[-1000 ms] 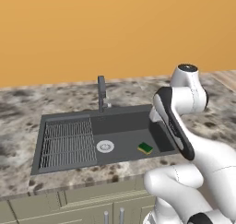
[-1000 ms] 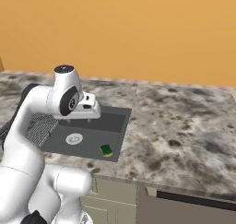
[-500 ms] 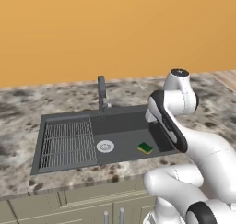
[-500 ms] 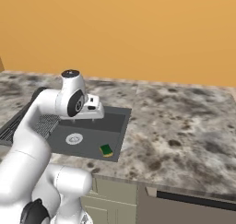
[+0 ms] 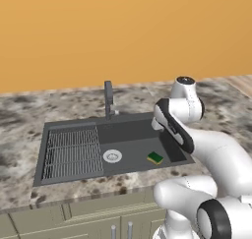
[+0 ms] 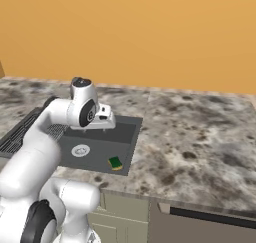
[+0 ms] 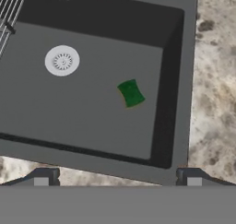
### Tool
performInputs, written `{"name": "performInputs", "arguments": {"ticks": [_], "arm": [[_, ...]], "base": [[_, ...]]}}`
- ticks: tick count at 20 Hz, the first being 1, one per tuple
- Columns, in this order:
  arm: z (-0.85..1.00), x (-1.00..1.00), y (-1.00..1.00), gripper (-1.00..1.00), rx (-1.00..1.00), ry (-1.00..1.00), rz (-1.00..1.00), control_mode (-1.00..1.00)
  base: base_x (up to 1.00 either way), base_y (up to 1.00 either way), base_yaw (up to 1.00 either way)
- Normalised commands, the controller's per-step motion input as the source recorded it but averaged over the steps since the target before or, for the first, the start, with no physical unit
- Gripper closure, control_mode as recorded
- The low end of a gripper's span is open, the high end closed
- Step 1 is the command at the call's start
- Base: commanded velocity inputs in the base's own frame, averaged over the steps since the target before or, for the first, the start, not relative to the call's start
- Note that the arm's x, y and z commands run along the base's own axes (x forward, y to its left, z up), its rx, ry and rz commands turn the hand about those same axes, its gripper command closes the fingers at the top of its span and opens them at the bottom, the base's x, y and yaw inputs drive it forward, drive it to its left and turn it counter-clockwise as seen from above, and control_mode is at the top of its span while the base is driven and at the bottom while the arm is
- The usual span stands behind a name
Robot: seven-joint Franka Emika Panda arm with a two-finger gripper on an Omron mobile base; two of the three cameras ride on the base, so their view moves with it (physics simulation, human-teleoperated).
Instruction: Pick up the bar soap and sponge from the sink, and place them back in the cabinet, and close the cabinet doors.
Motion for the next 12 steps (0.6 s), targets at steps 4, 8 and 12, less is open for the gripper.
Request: {"name": "performInputs", "arguments": {"ticks": [4, 8, 12], "arm": [[-0.24, 0.28, 0.0, -1.0, 0.0, 0.0, 0.0, -1.0], [-0.25, 0.28, 0.0, -1.0, 0.0, 0.0, 0.0, -1.0], [-0.25, 0.33, 0.0, -1.0, 0.0, 0.0, 0.0, -1.0]], "base": [[0.0, 0.0, 0.0], [0.0, 0.0, 0.0], [0.0, 0.0, 0.0]]}}
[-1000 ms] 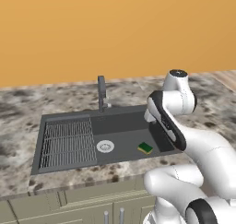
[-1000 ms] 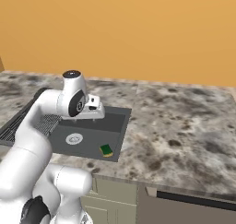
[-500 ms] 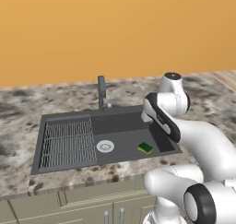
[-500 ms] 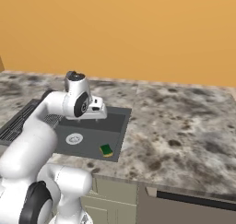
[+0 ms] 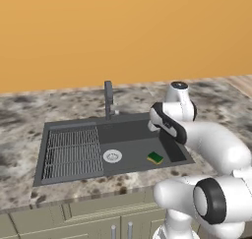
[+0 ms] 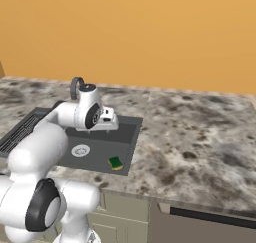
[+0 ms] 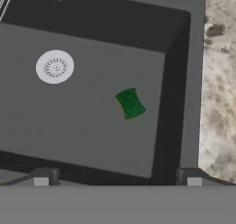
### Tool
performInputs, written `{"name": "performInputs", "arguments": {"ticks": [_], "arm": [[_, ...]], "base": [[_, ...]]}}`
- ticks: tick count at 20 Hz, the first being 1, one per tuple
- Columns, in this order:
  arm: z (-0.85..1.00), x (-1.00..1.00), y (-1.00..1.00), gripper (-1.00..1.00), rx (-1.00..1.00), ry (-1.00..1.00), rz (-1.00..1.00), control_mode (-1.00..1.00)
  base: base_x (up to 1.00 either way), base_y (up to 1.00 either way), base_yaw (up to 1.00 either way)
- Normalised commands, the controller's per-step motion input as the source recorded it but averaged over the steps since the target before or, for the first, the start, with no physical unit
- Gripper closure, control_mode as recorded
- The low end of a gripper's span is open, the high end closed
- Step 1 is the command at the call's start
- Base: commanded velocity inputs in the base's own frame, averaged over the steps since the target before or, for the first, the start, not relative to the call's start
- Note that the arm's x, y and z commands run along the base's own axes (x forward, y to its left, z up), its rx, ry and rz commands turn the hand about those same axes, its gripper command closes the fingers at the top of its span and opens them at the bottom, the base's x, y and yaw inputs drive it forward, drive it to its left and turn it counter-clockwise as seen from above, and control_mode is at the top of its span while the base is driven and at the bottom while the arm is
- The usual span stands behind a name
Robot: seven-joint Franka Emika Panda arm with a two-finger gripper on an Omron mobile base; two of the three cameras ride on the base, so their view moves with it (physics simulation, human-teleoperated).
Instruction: Pick up the bar soap and sponge from the sink, and place them back in the cabinet, and close the cabinet doors.
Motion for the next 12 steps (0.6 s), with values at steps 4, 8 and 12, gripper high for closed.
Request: {"name": "performInputs", "arguments": {"ticks": [4, 8, 12], "arm": [[-0.25, 0.38, 0.0, -1.0, 0.0, 0.0, 0.0, -1.0], [-0.25, 0.31, 0.0, -1.0, 0.0, 0.0, 0.0, -1.0], [-0.27, 0.27, 0.0, -1.0, 0.0, 0.0, 0.0, -1.0]], "base": [[0.0, 0.0, 0.0], [0.0, 0.0, 0.0], [0.0, 0.0, 0.0]]}}
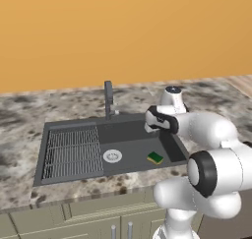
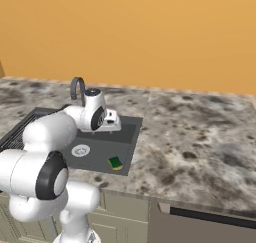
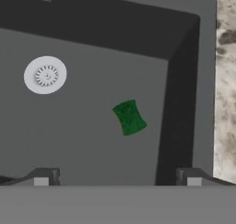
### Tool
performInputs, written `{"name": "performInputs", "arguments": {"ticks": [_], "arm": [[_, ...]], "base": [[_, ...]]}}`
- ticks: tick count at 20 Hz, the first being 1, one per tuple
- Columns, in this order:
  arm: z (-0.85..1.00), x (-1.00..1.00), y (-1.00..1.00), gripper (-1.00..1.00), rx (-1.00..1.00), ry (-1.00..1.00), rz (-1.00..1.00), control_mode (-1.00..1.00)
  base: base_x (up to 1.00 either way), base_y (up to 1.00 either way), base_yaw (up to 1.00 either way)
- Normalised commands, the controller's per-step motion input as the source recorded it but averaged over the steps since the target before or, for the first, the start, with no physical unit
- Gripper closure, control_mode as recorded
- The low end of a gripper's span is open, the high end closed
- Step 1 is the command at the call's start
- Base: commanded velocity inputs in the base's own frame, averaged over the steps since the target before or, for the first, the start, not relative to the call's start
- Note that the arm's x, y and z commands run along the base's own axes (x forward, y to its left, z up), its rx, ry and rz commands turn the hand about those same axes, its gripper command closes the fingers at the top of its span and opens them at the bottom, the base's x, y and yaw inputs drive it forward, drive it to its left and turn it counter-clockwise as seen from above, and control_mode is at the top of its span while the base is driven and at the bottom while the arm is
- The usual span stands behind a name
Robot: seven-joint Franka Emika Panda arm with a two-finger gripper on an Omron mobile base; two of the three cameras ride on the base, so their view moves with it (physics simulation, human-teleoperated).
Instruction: Pick up the bar soap and sponge from the sink, and place them back in the cabinet, and close the cabinet doors.
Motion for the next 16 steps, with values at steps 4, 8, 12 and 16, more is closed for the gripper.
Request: {"name": "performInputs", "arguments": {"ticks": [4, 8, 12, 16], "arm": [[-0.3, 0.28, 0.0, -1.0, 0.0, 0.0, 0.0, -1.0], [-0.28, 0.28, 0.0, -1.0, 0.0, 0.0, 0.0, -1.0], [-0.28, 0.24, -0.01, -1.0, 0.0, 0.0, 0.0, -1.0], [-0.22, 0.2, -0.06, -1.0, 0.0, 0.0, 0.0, -1.0]], "base": [[0.0, 0.0, 0.0], [0.0, 0.0, 0.0], [0.0, 0.0, 0.0], [0.0, 0.0, 0.0]]}}
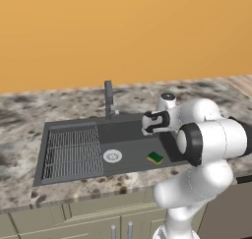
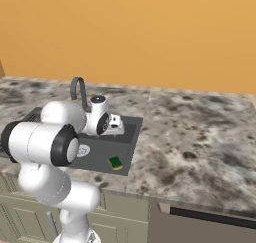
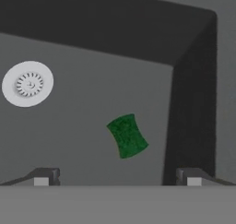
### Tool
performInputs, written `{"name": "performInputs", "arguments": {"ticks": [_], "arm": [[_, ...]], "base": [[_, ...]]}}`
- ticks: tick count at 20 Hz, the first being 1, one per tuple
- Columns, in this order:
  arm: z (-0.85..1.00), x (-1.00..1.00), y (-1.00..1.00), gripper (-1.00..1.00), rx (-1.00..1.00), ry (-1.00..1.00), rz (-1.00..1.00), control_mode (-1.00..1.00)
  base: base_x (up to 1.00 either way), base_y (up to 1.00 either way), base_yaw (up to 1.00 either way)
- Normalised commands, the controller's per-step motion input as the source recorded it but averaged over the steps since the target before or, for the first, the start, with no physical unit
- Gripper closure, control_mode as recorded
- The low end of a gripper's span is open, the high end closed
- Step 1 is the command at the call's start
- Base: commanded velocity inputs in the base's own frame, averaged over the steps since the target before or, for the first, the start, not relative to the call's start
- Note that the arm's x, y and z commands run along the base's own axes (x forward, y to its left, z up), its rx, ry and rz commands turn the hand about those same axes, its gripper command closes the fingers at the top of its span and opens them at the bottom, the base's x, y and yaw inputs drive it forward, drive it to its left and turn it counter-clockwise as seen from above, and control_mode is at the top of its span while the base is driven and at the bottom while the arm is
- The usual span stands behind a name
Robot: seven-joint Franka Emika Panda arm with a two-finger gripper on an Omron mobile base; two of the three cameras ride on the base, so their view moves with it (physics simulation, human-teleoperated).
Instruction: Pick up the bar soap and sponge from the sink, and place them back in the cabinet, and close the cabinet doors.
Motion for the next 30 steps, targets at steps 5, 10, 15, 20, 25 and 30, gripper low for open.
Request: {"name": "performInputs", "arguments": {"ticks": [5, 10, 15, 20, 25, 30], "arm": [[-0.07, 0.02, -0.02, -1.0, 0.0, 0.0, 0.0, -1.0], [-0.06, 0.0, -0.02, -1.0, 0.0, 0.0, 0.0, -1.0], [-0.12, 0.0, 0.0, -1.0, 0.0, 0.0, 0.0, -1.0], [-0.21, 0.0, 0.0, -1.0, 0.0, 0.0, 0.0, -1.0], [-0.24, 0.0, 0.0, -1.0, 0.0, 0.0, 0.0, -1.0], [-0.17, 0.0, 0.0, -1.0, 0.0, 0.0, 0.0, -1.0]], "base": [[0.0, 0.0, 0.0], [0.0, 0.0, 0.0], [0.0, 0.0, 0.0], [0.0, 0.0, 0.0], [0.0, 0.0, 0.0], [0.0, 0.0, 0.0]]}}
